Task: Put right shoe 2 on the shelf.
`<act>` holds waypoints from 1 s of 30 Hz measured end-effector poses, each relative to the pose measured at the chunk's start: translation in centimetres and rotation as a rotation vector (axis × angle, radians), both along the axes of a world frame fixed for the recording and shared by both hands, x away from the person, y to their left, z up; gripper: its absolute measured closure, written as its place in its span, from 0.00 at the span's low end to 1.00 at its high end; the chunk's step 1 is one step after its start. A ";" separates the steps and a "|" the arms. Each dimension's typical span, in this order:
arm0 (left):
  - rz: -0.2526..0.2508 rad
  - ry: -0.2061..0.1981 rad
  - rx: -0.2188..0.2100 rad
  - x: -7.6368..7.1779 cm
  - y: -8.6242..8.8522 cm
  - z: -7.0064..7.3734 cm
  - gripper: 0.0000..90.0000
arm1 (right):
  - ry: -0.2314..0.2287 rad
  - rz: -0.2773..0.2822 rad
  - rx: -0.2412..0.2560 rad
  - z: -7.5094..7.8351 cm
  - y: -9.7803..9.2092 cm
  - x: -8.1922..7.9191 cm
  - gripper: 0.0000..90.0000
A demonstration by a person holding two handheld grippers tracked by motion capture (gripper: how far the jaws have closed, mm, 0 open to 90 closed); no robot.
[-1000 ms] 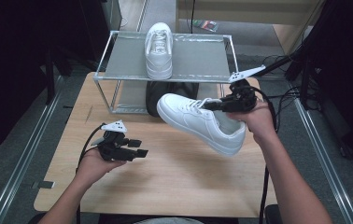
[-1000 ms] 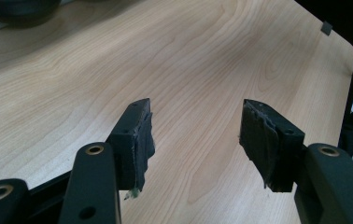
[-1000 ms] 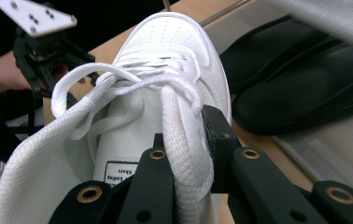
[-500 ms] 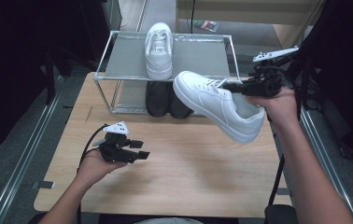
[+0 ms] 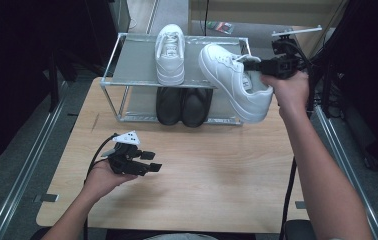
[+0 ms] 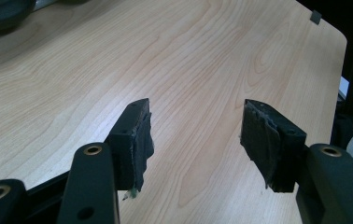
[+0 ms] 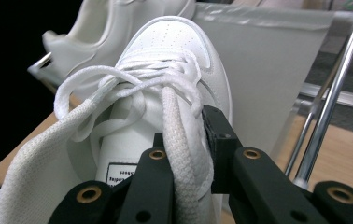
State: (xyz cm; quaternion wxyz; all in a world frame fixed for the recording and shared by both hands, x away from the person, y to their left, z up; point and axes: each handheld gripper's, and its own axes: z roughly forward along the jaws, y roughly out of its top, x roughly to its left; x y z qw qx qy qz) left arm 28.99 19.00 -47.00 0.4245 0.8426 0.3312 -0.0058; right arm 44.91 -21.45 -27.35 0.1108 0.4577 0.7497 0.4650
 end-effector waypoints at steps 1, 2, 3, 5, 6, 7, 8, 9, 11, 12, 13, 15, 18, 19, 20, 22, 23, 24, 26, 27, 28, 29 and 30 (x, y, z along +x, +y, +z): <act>-0.002 -0.001 -0.002 0.0 0.0 0.0 0.48 | -0.001 -0.021 0.003 0.0 0.3 0.5 0.93; -0.004 -0.002 -0.005 0.0 0.0 0.0 0.48 | -0.003 -0.040 0.005 0.0 0.7 1.0 0.93; -0.007 -0.002 -0.007 0.1 0.0 0.0 0.48 | 0.000 -0.063 0.008 0.0 1.0 1.5 0.93; -0.012 -0.001 -0.006 0.1 -0.1 0.0 0.48 | 0.010 -0.101 0.025 -0.3 1.8 2.4 0.93; -0.013 -0.002 -0.005 0.1 -0.1 0.0 0.48 | 0.013 -0.111 0.025 -0.4 2.2 2.9 0.93; -0.014 -0.004 -0.006 0.1 -0.1 0.0 0.48 | 0.020 -0.122 0.030 -0.6 2.6 3.3 0.93; -0.015 -0.003 -0.008 0.1 -0.2 0.0 0.48 | 0.027 -0.132 0.033 -0.6 3.0 3.7 0.93; -0.016 -0.002 -0.007 0.1 -0.2 0.0 0.48 | 0.028 -0.147 0.022 -0.7 3.6 4.1 0.93; -0.020 -0.001 -0.005 0.1 -0.3 0.0 0.48 | 0.028 -0.173 0.012 -0.7 4.3 4.7 0.93; -0.027 -0.006 -0.001 0.1 -0.3 -0.1 0.48 | 0.027 -0.191 0.001 -0.7 4.9 5.1 0.92; -0.033 -0.006 0.000 0.1 -0.4 -0.1 0.48 | 0.024 -0.205 -0.005 -0.8 5.3 5.5 0.92; -0.041 -0.007 -0.003 0.1 -0.5 -0.1 0.48 | 0.026 -0.226 -0.009 -0.8 6.1 6.0 0.92; -0.048 -0.007 -0.008 0.1 -0.5 0.0 0.48 | 0.027 -0.250 -0.022 -0.9 7.3 7.0 0.92; -0.048 -0.006 -0.008 0.1 -0.5 0.0 0.48 | 0.027 -0.263 -0.023 -1.0 7.7 7.3 0.92; -0.050 -0.005 -0.009 0.1 -0.5 0.0 0.48 | 0.028 -0.278 -0.025 -1.0 8.1 7.6 0.92; -0.049 -0.015 -0.005 0.1 -0.6 0.0 0.48 | 0.027 -0.301 -0.030 -0.9 8.8 8.2 0.92; -0.051 -0.014 -0.007 0.1 -0.7 0.0 0.48 | 0.032 -0.316 -0.032 -0.9 9.3 8.5 0.92; -0.050 -0.016 -0.004 0.1 -0.7 0.0 0.48 | 0.032 -0.324 -0.036 -0.9 9.7 8.8 0.92; -0.054 -0.020 -0.001 0.1 -0.7 0.1 0.48 | 0.029 -0.339 -0.038 -0.9 10.4 9.2 0.92; -0.056 -0.019 -0.004 0.1 -0.7 0.1 0.48 | 0.032 -0.348 -0.038 -1.0 10.8 9.4 0.92; -0.056 -0.021 -0.005 0.1 -0.7 0.1 0.48 | 0.035 -0.361 -0.034 -1.1 11.1 9.6 0.92; -0.058 -0.020 -0.005 0.1 -0.7 0.1 0.48 | 0.038 -0.370 -0.038 -1.2 11.4 9.8 0.92; -0.059 -0.020 -0.004 0.1 -0.7 0.1 0.48 | 0.042 -0.387 -0.041 -1.3 11.8 10.0 0.92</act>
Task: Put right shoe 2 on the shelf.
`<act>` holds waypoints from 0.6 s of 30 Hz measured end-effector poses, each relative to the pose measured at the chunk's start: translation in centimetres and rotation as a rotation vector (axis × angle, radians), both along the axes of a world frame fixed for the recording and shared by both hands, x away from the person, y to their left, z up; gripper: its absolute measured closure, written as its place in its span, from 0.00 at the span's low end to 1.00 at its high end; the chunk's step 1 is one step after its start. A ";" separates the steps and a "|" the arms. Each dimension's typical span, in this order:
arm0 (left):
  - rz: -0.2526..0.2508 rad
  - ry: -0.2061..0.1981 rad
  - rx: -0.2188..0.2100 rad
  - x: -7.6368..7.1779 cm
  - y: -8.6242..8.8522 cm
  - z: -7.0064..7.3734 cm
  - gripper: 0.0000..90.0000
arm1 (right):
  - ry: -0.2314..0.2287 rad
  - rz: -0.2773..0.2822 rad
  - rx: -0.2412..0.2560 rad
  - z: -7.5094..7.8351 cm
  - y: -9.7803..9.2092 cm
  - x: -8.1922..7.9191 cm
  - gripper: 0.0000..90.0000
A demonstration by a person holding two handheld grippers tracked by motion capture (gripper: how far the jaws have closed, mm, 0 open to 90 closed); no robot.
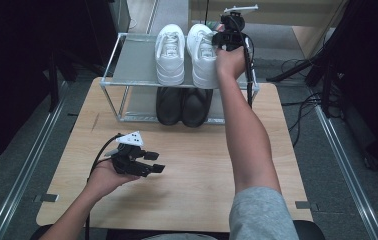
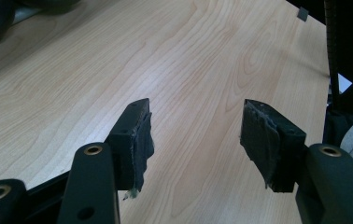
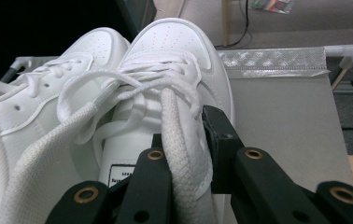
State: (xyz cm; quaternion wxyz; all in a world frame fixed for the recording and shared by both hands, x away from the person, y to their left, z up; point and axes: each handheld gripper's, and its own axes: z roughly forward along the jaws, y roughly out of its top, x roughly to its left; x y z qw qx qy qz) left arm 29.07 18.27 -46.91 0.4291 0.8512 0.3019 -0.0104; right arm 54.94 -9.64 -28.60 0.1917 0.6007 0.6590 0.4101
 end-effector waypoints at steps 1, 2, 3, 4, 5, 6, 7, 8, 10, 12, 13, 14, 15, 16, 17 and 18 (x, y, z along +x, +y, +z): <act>-0.001 0.002 0.000 0.0 0.0 0.0 0.48 | 0.002 -0.006 0.001 0.0 0.2 0.1 0.91; 0.002 0.002 0.000 0.0 0.0 0.0 0.48 | 0.005 -0.015 -0.004 -0.1 0.5 0.3 0.91; -0.001 0.002 -0.002 0.0 -0.1 0.0 0.48 | 0.008 -0.022 -0.006 -0.2 0.7 0.4 0.91; -0.003 -0.001 -0.001 0.1 -0.1 0.0 0.48 | 0.013 -0.019 -0.010 -0.3 0.9 0.6 0.90; -0.004 0.000 -0.001 0.1 -0.1 0.0 0.48 | 0.016 -0.019 -0.010 -0.4 1.2 0.7 0.90; -0.004 -0.002 0.000 0.1 -0.2 0.0 0.48 | 0.017 -0.025 -0.018 -0.4 1.4 0.8 0.90; -0.007 0.002 -0.003 0.1 -0.2 0.0 0.48 | 0.016 -0.032 -0.022 -0.4 1.6 0.8 0.90; -0.008 0.002 -0.002 0.2 -0.2 0.0 0.48 | 0.015 -0.037 -0.026 -0.4 1.7 0.8 0.90; -0.007 0.005 0.000 0.2 -0.3 0.0 0.49 | 0.027 -0.053 -0.022 -0.5 1.9 1.0 0.90; -0.011 0.005 -0.001 0.2 -0.3 0.0 0.49 | 0.036 -0.070 -0.013 -0.6 2.1 1.0 0.89; -0.012 0.004 -0.001 0.3 -0.4 0.0 0.49 | 0.040 -0.073 -0.009 -0.6 2.3 1.1 0.88; -0.013 0.006 -0.001 0.3 -0.4 0.0 0.49 | 0.038 -0.080 -0.013 -0.7 2.5 1.1 0.88; -0.013 0.008 -0.002 0.3 -0.4 0.0 0.49 | 0.039 -0.087 -0.012 -0.6 2.7 1.0 0.88; -0.012 0.008 0.000 0.4 -0.4 0.0 0.49 | 0.037 -0.083 -0.026 -0.6 2.8 0.9 0.87; -0.012 0.007 0.001 0.4 -0.4 0.0 0.49 | 0.040 -0.080 -0.028 -0.5 2.8 0.9 0.86; -0.014 0.008 0.000 0.4 -0.4 0.0 0.49 | 0.041 -0.075 -0.027 -0.5 2.8 0.9 0.84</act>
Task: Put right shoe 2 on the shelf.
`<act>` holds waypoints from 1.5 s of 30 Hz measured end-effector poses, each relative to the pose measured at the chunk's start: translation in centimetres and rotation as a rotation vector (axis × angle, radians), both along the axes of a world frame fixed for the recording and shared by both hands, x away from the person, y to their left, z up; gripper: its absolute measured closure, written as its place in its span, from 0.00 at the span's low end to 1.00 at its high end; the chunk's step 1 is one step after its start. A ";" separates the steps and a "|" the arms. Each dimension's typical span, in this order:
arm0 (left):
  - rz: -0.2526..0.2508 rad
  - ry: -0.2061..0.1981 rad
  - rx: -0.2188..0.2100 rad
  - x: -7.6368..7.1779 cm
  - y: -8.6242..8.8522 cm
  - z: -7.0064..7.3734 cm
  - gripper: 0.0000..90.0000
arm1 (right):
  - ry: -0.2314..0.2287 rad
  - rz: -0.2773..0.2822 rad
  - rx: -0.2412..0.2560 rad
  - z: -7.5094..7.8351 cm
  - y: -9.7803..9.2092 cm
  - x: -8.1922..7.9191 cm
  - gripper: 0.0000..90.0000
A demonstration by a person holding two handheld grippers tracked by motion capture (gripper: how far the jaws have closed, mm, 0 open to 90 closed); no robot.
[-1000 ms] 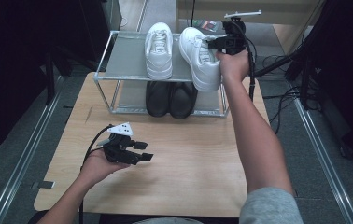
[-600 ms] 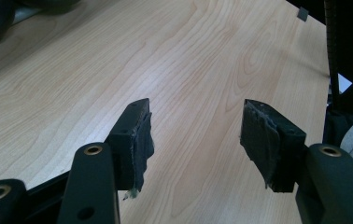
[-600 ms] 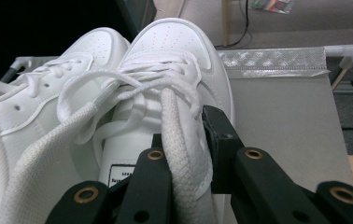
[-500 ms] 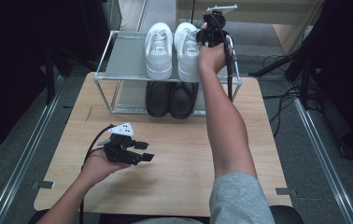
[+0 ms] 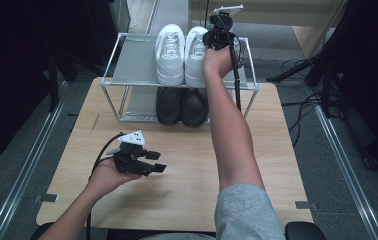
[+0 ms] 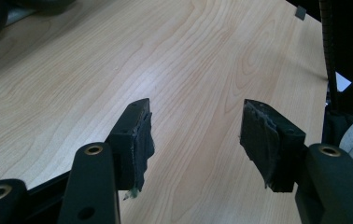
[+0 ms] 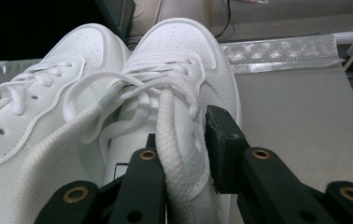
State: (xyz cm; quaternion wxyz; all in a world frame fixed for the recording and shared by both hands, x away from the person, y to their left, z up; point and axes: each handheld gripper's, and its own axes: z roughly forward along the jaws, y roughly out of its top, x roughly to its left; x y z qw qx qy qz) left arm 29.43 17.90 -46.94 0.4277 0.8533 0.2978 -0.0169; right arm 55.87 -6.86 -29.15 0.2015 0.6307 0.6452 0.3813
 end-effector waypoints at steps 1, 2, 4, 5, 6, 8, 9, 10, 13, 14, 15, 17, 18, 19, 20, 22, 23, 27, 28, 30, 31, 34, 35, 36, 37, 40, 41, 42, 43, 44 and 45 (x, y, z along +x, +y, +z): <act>0.000 0.000 -0.001 0.0 0.0 0.0 0.49 | -0.001 0.011 0.000 0.0 -0.1 0.0 0.83; 0.000 0.001 -0.002 0.0 0.0 0.0 0.49 | -0.005 0.013 0.002 0.0 -0.1 -0.1 0.82; -0.002 0.000 -0.001 0.0 -0.1 0.0 0.49 | -0.012 0.021 -0.008 0.0 0.0 -0.2 0.81; -0.003 -0.003 -0.001 0.1 -0.1 0.0 0.49 | -0.014 0.024 -0.008 0.0 0.1 -0.2 0.80; -0.004 -0.001 0.000 0.1 -0.1 0.1 0.49 | -0.014 0.027 -0.009 0.0 0.0 -0.2 0.79; -0.005 -0.002 0.002 0.0 -0.2 0.0 0.49 | -0.014 0.039 -0.008 0.0 -0.2 -0.2 0.77; -0.009 0.002 0.001 0.0 -0.2 0.0 0.49 | -0.014 0.044 -0.005 0.0 -0.2 -0.2 0.76; -0.009 0.001 0.002 0.0 -0.2 0.0 0.49 | -0.014 0.052 -0.007 0.0 -0.2 -0.2 0.76; -0.005 -0.003 0.002 0.0 -0.2 0.0 0.49 | -0.011 0.075 -0.006 0.1 -0.4 -0.3 0.72; -0.008 -0.002 0.000 0.1 -0.2 0.0 0.49 | -0.011 0.083 -0.005 0.2 -0.4 -0.4 0.71; -0.009 0.001 -0.001 0.1 -0.2 0.0 0.49 | -0.012 0.093 -0.010 0.2 -0.5 -0.5 0.70; -0.006 0.001 0.002 0.1 -0.2 0.0 0.49 | -0.022 0.109 -0.015 0.5 -0.5 -1.0 0.70; -0.008 0.001 0.002 0.2 -0.2 0.0 0.49 | -0.025 0.114 -0.016 0.6 -0.6 -1.1 0.70; -0.010 0.001 0.002 0.2 -0.3 0.0 0.49 | -0.027 0.120 -0.012 0.7 -0.7 -1.3 0.70; -0.010 0.004 0.003 0.2 -0.3 0.0 0.49 | -0.028 0.124 -0.008 0.8 -0.8 -1.6 0.70; -0.013 0.002 0.004 0.2 -0.5 0.1 0.49 | -0.030 0.139 -0.004 1.0 -1.1 -2.0 0.70; -0.013 -0.001 0.006 0.2 -0.5 0.0 0.49 | -0.030 0.149 0.002 1.1 -1.2 -2.3 0.70; -0.019 0.003 0.007 0.4 -0.7 0.0 0.49 | -0.034 0.182 0.009 1.2 -2.0 -3.3 0.70; -0.022 0.003 0.006 0.4 -0.8 0.0 0.49 | -0.032 0.184 0.007 1.2 -2.1 -3.5 0.70; -0.024 0.004 0.008 0.5 -0.9 0.0 0.49 | -0.029 0.199 0.016 1.3 -2.5 -4.0 0.70; -0.028 0.006 0.009 0.5 -1.0 0.0 0.49 | -0.031 0.204 0.024 1.3 -2.7 -4.2 0.70; -0.034 0.004 0.011 0.7 -1.2 0.0 0.48 | -0.037 0.224 0.034 1.6 -3.3 -4.9 0.70; -0.041 0.005 0.013 0.8 -1.3 0.0 0.48 | -0.036 0.233 0.044 1.8 -3.5 -5.2 0.69; -0.035 0.006 0.011 0.8 -1.4 0.0 0.48 | -0.035 0.242 0.052 1.9 -3.7 -5.4 0.69; -0.042 0.008 0.012 0.9 -1.4 0.0 0.48 | -0.040 0.251 0.056 2.0 -3.9 -5.7 0.69; -0.049 0.011 0.011 1.2 -1.5 0.0 0.48 | -0.054 0.269 0.069 2.4 -4.6 -6.5 0.69; -0.049 0.014 0.009 1.2 -1.6 0.0 0.48 | -0.056 0.274 0.070 2.4 -4.8 -6.7 0.68; -0.051 0.020 0.009 1.3 -1.6 0.0 0.48 | -0.055 0.283 0.071 2.5 -5.0 -7.0 0.67; -0.048 0.018 0.009 1.4 -1.6 0.0 0.48 | -0.056 0.288 0.074 2.4 -5.2 -7.2 0.67; -0.048 0.018 0.006 1.5 -1.6 0.0 0.48 | -0.056 0.295 0.075 2.4 -5.5 -7.5 0.67; -0.053 0.020 0.005 1.6 -1.6 0.0 0.48 | -0.064 0.299 0.075 2.3 -5.7 -7.8 0.67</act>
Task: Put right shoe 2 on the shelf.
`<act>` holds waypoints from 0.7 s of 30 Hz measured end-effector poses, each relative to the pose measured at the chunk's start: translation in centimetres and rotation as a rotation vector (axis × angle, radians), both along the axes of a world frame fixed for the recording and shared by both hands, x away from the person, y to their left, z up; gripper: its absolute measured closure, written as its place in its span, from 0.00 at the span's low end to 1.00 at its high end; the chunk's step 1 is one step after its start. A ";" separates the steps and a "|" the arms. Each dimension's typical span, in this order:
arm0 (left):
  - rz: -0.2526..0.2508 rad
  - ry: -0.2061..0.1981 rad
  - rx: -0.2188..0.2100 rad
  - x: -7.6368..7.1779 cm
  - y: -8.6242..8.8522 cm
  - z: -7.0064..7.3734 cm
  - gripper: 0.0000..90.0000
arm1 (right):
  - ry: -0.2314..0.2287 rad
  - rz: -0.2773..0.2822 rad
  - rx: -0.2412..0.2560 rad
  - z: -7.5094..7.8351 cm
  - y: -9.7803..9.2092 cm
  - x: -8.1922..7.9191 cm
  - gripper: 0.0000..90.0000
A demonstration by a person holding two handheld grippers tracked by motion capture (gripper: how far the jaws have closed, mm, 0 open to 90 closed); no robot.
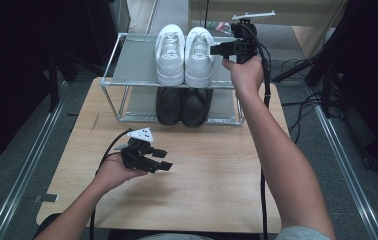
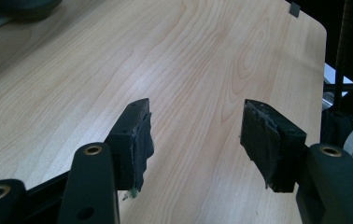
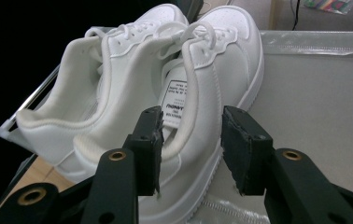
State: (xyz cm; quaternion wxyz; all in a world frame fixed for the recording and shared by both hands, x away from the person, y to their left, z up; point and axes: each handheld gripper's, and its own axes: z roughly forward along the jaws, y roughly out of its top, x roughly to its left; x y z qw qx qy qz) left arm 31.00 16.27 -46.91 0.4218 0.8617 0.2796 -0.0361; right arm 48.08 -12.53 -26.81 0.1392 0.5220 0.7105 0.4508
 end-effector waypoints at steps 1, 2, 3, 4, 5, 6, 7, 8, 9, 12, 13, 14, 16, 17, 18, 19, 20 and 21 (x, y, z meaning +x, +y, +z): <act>0.001 0.002 -0.001 0.1 0.0 0.0 0.48 | -0.009 0.007 -0.001 -0.1 -0.2 -0.3 0.66; 0.004 0.003 -0.004 0.1 0.0 0.0 0.48 | -0.012 0.015 -0.001 -0.3 -0.4 -0.6 0.66; 0.008 0.003 -0.002 0.2 0.0 0.0 0.48 | -0.014 0.022 -0.001 -0.4 -0.5 -0.8 0.65; 0.007 0.005 0.000 0.3 0.0 0.0 0.48 | -0.016 0.034 0.000 -0.6 -0.7 -1.1 0.65; 0.007 0.006 0.000 0.4 0.1 0.0 0.47 | -0.019 0.038 0.001 -0.8 -0.9 -1.4 0.65; 0.009 0.008 -0.002 0.5 0.1 0.0 0.47 | -0.025 0.044 0.002 -1.0 -1.1 -1.6 0.64; 0.008 0.010 -0.002 0.5 0.2 0.0 0.47 | -0.033 0.052 0.005 -1.2 -1.3 -1.9 0.63; 0.012 0.009 -0.003 0.6 0.2 0.0 0.47 | -0.045 0.062 0.010 -1.4 -1.5 -2.2 0.62; 0.011 0.011 -0.002 0.6 0.3 0.0 0.47 | -0.063 0.080 0.005 -1.6 -1.7 -2.6 0.62; 0.019 0.016 -0.003 0.8 0.3 -0.1 0.47 | -0.074 0.100 -0.011 -2.1 -2.0 -3.2 0.60; 0.017 0.020 -0.005 0.8 0.4 -0.1 0.47 | -0.068 0.107 -0.005 -2.3 -2.2 -3.4 0.60; 0.018 0.022 -0.007 0.8 0.4 -0.1 0.47 | -0.065 0.117 0.001 -2.5 -2.2 -3.6 0.59; 0.027 0.020 -0.007 0.9 0.5 -0.1 0.47 | -0.070 0.135 -0.004 -3.0 -2.4 -4.1 0.58; 0.026 0.022 -0.008 0.9 0.5 -0.1 0.46 | -0.073 0.145 -0.005 -3.2 -2.5 -4.4 0.57; 0.030 0.022 -0.006 0.9 0.6 -0.2 0.46 | -0.078 0.155 0.000 -3.6 -2.6 -4.6 0.56; 0.033 0.023 -0.008 0.9 0.7 -0.2 0.46 | -0.078 0.162 0.005 -3.9 -2.8 -4.8 0.56; 0.036 0.026 -0.010 1.0 0.7 -0.2 0.46 | -0.069 0.171 0.011 -4.3 -2.9 -5.0 0.56; 0.040 0.024 -0.009 1.0 0.8 -0.2 0.46 | -0.071 0.183 0.012 -4.6 -3.0 -5.2 0.55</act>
